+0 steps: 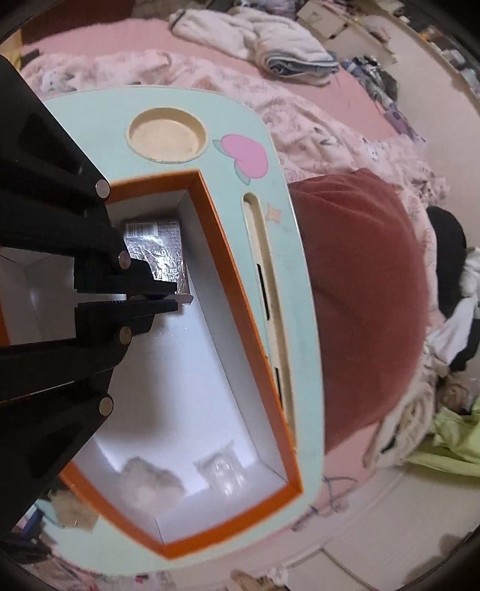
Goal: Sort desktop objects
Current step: 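Reach into the orange box and grasp the brown small box with the left tool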
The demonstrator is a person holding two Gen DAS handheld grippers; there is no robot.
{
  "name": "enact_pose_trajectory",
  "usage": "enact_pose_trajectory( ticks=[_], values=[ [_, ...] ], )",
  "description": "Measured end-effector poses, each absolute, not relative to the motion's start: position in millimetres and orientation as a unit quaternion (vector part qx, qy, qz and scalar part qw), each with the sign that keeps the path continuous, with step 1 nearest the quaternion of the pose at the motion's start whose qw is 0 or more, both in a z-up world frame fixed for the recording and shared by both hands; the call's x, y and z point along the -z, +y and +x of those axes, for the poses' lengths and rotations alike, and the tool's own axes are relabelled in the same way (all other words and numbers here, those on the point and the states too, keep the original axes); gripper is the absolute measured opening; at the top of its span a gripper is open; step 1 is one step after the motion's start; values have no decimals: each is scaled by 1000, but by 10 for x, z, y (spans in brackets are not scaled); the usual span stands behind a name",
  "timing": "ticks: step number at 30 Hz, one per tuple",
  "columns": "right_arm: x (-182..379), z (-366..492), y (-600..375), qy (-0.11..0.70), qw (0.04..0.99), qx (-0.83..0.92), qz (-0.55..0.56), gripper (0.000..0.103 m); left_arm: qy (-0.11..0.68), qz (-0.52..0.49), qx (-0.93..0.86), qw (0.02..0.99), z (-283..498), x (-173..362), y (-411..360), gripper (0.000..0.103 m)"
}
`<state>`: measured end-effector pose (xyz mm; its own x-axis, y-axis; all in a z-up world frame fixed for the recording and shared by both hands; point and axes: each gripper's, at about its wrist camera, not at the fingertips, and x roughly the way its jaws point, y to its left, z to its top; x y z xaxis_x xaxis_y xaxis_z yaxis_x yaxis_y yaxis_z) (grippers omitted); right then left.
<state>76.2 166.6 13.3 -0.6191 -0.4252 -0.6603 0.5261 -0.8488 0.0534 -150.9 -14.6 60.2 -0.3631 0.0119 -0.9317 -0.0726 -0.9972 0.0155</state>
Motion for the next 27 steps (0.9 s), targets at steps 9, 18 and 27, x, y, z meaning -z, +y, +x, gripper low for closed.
enact_pose_trajectory(
  ticks=[9,18,27],
  values=[
    [-131,764,1668,73,265,897,347,82,-15,-522,-851,61,-1495,-845,-256,1],
    [-130,766,1670,73,265,897,347,82,-46,-495,-861,108,-1519,-904,-409,1],
    [-130,768,1671,73,265,897,346,82,-99,-397,-889,205,-637,-1477,-566,1]
  ],
)
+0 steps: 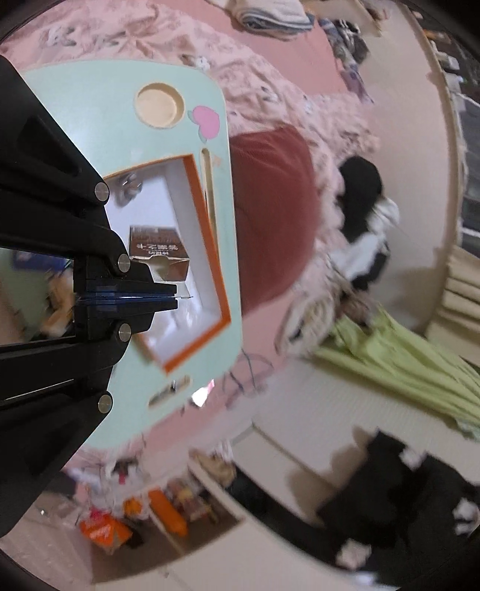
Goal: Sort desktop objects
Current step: 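Reach into the orange box and grasp the brown small box with the left tool, then lift the brown small box out and set it on the table with the left tool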
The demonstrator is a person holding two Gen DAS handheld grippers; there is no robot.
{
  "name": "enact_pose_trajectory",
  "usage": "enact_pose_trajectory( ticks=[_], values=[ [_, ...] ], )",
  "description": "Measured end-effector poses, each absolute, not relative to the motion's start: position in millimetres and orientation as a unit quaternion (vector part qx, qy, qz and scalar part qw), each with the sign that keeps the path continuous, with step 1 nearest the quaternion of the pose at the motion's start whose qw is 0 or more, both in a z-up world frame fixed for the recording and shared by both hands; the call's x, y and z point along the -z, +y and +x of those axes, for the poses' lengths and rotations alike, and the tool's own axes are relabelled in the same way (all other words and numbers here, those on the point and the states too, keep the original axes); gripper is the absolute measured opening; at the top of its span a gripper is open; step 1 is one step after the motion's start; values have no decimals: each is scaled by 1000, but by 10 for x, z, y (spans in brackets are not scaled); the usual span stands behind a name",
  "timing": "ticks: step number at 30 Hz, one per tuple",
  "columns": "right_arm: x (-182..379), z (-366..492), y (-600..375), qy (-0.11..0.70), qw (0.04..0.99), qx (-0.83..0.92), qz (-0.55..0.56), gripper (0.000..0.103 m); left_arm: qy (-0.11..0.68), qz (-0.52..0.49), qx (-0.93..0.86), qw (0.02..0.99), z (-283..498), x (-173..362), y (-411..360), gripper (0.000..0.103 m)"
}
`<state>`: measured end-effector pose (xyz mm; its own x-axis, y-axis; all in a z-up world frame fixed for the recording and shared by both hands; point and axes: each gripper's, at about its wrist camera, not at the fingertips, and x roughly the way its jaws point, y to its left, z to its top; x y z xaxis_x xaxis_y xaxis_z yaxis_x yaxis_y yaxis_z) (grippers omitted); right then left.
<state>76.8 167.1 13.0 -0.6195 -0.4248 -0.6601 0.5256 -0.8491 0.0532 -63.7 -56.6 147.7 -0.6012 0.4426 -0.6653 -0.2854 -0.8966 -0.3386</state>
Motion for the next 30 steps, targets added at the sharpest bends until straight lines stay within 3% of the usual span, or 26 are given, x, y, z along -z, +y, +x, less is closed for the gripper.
enact_pose_trajectory(
  ticks=[6,7,9,14,16,20,24,27,30],
  values=[
    [-129,770,1669,72,265,897,347,82,-109,-393,-882,237,-157,-1209,-565,2],
    [-129,773,1668,72,265,897,347,82,-108,-405,-879,229,-174,-1066,-555,4],
    [-129,773,1667,73,265,897,347,82,-110,-429,-870,215,-269,-806,-542,19],
    [-128,774,1668,73,265,897,347,82,-146,-450,-860,191,-446,-416,-597,23],
    [-128,775,1666,73,264,897,347,82,-152,-434,-867,194,-390,-466,-621,30],
    [-127,776,1669,73,264,897,347,83,-144,-370,-898,186,-54,-707,-716,75],
    [-126,774,1676,73,265,897,347,83,-100,-292,-940,144,540,-859,-820,100],
    [-125,775,1677,73,264,897,347,83,-64,-270,-954,110,888,-718,-852,102],
    [-124,774,1680,73,264,897,347,83,-14,-324,-941,95,898,-319,-732,102]
  ],
)
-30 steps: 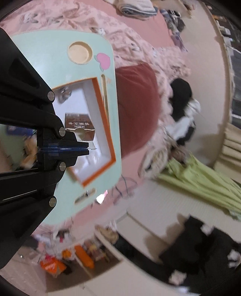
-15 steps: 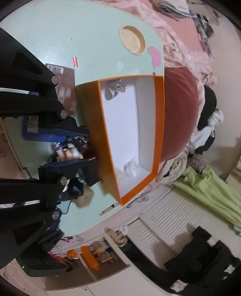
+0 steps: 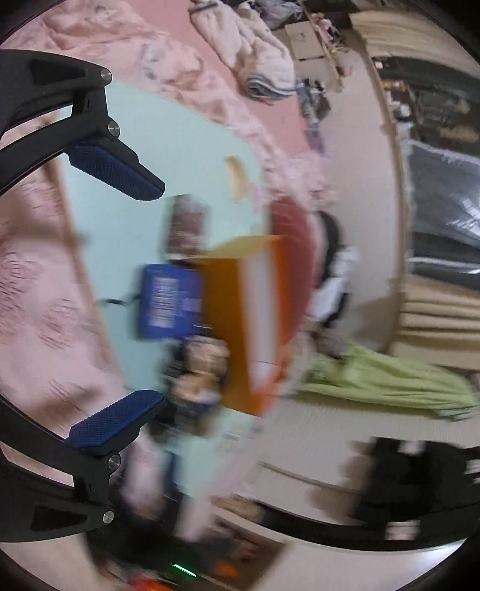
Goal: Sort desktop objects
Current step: 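Lift the brown small box out and set it on the table with the left tool, then reach into the orange box and grasp the clear plastic bag with the right tool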
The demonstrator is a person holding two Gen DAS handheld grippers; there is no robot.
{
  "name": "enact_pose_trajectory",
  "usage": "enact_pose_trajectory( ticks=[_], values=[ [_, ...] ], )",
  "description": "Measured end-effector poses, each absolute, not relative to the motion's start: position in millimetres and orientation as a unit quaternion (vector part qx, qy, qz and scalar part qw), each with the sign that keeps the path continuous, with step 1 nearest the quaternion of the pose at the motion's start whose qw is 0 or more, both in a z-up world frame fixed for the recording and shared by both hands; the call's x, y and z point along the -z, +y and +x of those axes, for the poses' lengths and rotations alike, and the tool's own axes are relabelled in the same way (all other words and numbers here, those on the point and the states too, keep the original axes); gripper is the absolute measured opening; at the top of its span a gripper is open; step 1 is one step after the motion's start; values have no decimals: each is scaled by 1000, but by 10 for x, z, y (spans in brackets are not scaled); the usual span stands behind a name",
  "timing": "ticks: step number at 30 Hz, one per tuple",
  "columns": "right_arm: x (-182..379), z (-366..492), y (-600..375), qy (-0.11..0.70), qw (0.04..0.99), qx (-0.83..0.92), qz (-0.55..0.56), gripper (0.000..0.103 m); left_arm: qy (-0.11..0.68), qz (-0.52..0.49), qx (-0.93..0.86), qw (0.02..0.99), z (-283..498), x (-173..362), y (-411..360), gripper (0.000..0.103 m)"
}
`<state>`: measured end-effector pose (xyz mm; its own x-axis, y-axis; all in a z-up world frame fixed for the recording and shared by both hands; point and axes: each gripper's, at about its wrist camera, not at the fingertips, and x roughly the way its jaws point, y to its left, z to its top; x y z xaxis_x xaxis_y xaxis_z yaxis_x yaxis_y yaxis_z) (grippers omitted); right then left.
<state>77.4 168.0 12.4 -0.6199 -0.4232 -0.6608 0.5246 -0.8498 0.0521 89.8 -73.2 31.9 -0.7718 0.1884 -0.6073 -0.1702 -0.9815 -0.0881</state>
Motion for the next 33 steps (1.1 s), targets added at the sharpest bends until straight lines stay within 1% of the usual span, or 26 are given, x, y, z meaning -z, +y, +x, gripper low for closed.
enact_pose_trajectory(
  ticks=[2,3,4,11,14,15,16,17,19,20,21,22,24,26,27,29,30,33],
  values=[
    [-120,769,1683,73,263,897,347,83,21,-373,-923,86,758,-25,-593,103],
    [-120,767,1687,73,263,897,347,83,36,-382,-920,80,714,86,-528,103],
    [-116,765,1684,74,262,897,348,83,54,-341,-936,65,738,118,-467,103],
    [-195,759,1777,55,264,900,343,83,32,-320,-943,84,764,162,-584,103],
    [-447,712,1820,37,272,906,321,80,32,-320,-943,84,771,171,-597,103],
    [-566,669,1832,33,275,909,312,75,32,-320,-943,84,773,170,-598,103],
    [-713,594,1845,32,272,912,305,64,32,-320,-943,84,772,166,-593,103],
    [-839,489,1848,33,269,913,306,57,32,-320,-943,84,773,165,-590,103],
    [-1069,159,1831,31,257,908,328,39,32,-320,-943,84,777,164,-590,103],
    [-1162,-78,1823,23,250,903,349,36,32,-320,-943,84,778,162,-589,103],
    [-1197,-260,1807,18,246,896,371,35,32,-320,-943,84,779,162,-592,103],
    [-1208,-595,1763,14,236,878,417,35,32,-320,-943,84,781,161,-591,103],
    [-1135,-1015,1688,14,203,854,480,35,32,-320,-943,84,785,160,-590,103],
    [-1033,-1381,1527,32,175,833,524,35,32,-319,-943,84,787,156,-584,103],
    [-1011,-1464,1453,46,173,828,532,36,32,-319,-944,84,789,161,-602,103],
    [-882,-1637,1243,95,149,814,554,41,32,-317,-944,85,810,157,-563,103],
    [-791,-1687,1163,120,130,805,566,45,32,-317,-944,85,798,160,-552,103],
    [-492,-1841,1023,187,74,776,597,45,31,-314,-945,86,792,127,-518,103]
  ],
)
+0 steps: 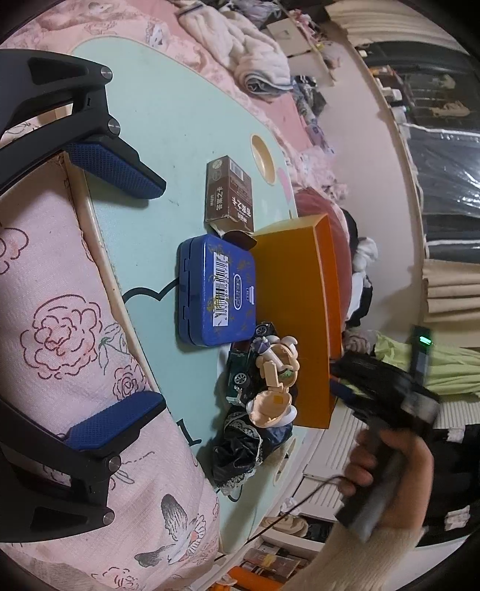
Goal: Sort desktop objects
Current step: 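Reach into the orange box and grasp the clear plastic bag with the right tool, then lift the clear plastic bag out and set it on the table with the right tool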
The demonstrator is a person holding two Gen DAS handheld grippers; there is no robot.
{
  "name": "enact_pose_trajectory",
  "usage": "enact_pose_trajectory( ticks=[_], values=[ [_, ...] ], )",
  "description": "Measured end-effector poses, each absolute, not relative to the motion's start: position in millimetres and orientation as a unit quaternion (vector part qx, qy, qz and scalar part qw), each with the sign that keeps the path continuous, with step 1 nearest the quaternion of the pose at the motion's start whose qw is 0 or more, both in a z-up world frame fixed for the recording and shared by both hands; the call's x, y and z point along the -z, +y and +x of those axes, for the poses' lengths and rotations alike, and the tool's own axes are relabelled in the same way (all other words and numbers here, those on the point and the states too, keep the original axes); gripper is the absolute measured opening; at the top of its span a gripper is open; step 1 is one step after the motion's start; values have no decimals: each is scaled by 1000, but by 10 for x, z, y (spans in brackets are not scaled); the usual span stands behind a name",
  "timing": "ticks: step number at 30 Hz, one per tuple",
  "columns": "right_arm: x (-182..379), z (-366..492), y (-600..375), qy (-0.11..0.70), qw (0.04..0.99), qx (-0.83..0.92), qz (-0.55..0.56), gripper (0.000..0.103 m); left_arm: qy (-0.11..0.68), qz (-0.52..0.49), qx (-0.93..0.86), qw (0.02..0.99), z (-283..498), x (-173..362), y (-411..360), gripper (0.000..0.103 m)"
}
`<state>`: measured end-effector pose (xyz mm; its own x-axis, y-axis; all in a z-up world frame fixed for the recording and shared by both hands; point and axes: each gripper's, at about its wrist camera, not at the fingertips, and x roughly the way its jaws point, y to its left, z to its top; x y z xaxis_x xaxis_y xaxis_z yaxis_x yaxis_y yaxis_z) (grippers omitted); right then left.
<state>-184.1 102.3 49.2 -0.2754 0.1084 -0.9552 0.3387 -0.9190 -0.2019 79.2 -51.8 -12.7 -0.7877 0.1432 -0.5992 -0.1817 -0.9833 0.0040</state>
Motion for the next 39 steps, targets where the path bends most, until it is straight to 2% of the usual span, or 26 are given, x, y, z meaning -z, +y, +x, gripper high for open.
enact_pose_trajectory(
  ticks=[2,3,4,5,7,15,20,21,22,24,29,32,37,39],
  values=[
    [-299,-1899,1013,218,43,761,610,47,31,-313,-945,86,794,120,-513,103],
    [-254,-1889,1006,239,29,765,598,51,32,-312,-945,86,806,119,-509,103],
    [-173,-1882,982,268,10,764,587,50,32,-312,-945,86,811,119,-508,103],
    [-209,-1881,974,274,10,770,575,47,33,-312,-946,86,815,120,-506,103],
    [-212,-1861,992,296,4,773,561,28,32,-312,-946,87,825,126,-503,103],
    [-950,-1415,1481,136,138,841,505,26,32,-311,-946,86,828,124,-506,103],
    [-1153,-781,1699,48,250,836,486,29,32,-311,-946,86,834,124,-499,103],
    [-1108,-721,1722,46,257,832,491,33,32,-311,-946,87,835,126,-496,103],
    [-996,-668,1769,47,254,825,502,44,32,-311,-946,87,835,125,-498,103],
    [-846,-639,1719,52,239,824,512,54,32,-311,-946,86,836,124,-498,103],
    [-950,-659,1869,13,233,865,443,54,32,-310,-946,86,838,124,-497,103],
    [-968,-840,1821,36,198,890,409,57,32,-310,-946,86,839,123,-495,103],
    [-648,-1046,1747,32,166,879,446,57,32,-310,-946,86,843,124,-491,103],
    [-641,-930,1743,32,156,889,428,57,31,-310,-946,85,838,122,-491,103]
  ],
)
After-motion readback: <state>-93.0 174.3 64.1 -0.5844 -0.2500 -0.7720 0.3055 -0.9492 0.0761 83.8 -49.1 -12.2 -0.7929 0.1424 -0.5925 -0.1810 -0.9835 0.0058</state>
